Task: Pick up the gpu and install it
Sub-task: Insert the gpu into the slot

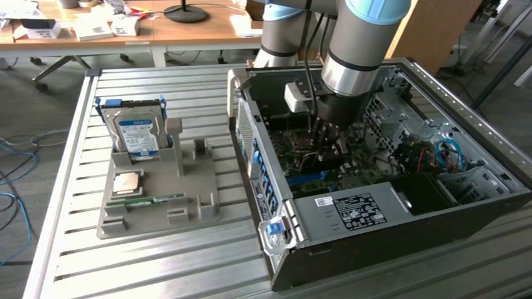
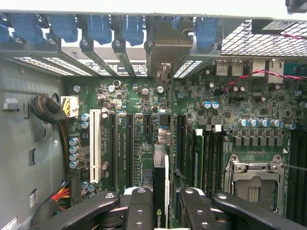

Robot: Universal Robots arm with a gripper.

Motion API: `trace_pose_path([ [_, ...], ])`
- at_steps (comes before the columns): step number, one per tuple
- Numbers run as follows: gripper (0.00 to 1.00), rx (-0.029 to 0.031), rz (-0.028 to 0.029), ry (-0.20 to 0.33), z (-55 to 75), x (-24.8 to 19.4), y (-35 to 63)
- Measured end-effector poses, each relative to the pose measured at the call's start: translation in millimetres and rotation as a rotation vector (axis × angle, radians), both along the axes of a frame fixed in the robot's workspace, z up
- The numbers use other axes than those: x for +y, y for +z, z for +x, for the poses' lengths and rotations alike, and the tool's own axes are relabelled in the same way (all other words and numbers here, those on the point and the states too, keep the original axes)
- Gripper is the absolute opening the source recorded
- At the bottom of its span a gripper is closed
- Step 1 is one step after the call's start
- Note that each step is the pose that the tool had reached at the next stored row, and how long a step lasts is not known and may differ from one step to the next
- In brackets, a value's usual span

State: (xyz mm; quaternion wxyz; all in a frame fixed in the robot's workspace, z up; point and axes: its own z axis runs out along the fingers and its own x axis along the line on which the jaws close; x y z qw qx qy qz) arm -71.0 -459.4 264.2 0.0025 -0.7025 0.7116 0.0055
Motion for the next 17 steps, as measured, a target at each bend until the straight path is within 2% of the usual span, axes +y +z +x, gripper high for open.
trace_pose_path([
  [17, 0.26, 0.0, -0.0002, 0.0, 0.0, 0.0, -5.1],
])
